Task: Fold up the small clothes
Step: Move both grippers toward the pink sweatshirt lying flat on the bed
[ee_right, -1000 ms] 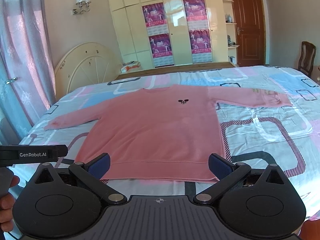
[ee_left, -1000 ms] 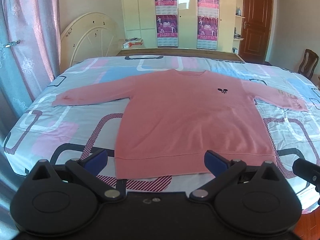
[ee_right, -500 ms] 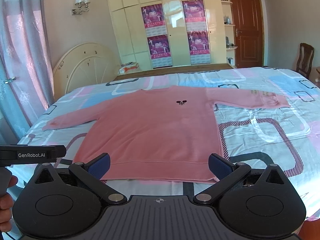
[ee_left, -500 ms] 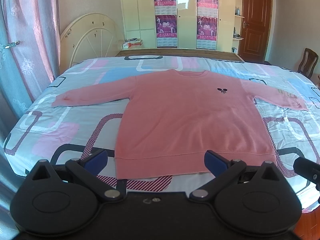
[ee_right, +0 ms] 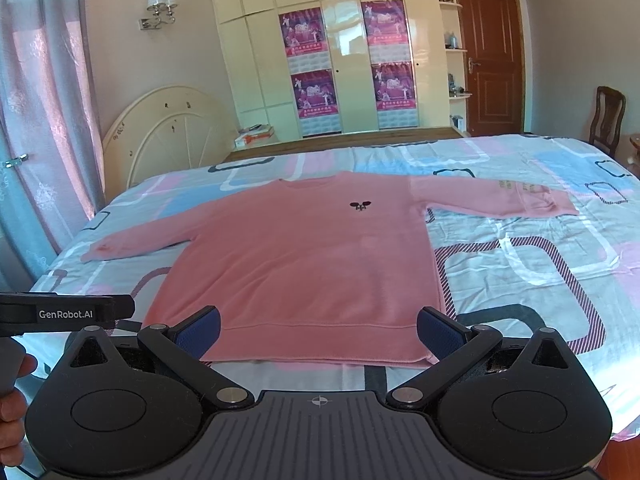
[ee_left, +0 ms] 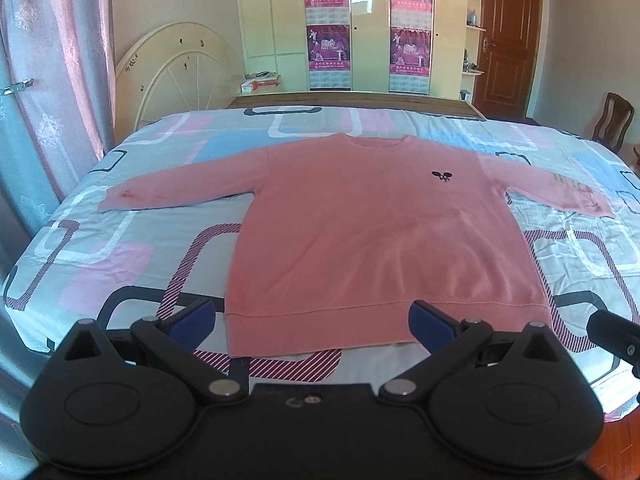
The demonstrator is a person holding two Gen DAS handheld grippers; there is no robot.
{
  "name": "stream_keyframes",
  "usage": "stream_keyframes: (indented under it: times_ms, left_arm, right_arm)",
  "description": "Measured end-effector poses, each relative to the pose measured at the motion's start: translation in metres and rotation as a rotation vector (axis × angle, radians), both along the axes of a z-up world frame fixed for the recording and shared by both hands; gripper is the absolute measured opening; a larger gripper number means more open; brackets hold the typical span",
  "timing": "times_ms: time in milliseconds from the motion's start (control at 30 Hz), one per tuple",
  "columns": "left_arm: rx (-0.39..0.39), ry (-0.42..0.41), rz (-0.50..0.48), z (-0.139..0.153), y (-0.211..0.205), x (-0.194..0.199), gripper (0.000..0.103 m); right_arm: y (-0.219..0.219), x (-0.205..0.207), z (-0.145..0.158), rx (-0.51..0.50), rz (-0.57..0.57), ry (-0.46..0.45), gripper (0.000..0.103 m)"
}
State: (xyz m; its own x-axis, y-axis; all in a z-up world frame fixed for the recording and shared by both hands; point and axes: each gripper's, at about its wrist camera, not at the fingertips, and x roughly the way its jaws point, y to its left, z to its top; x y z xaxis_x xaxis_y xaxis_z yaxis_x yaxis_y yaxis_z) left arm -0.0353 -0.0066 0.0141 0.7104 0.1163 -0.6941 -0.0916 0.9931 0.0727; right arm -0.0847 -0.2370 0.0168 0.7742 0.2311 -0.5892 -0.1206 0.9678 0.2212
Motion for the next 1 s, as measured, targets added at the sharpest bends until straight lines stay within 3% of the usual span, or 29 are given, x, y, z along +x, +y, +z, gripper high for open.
stream_keyframes:
  times_ms: [1000]
  left_arm:
    - [-0.002,0.052,-0.025,-0.014,-0.015,0.050,0.103]
  right_arm:
    - [-0.011,0.042,-0.009,-0.004,-0.042,0.034,0.103]
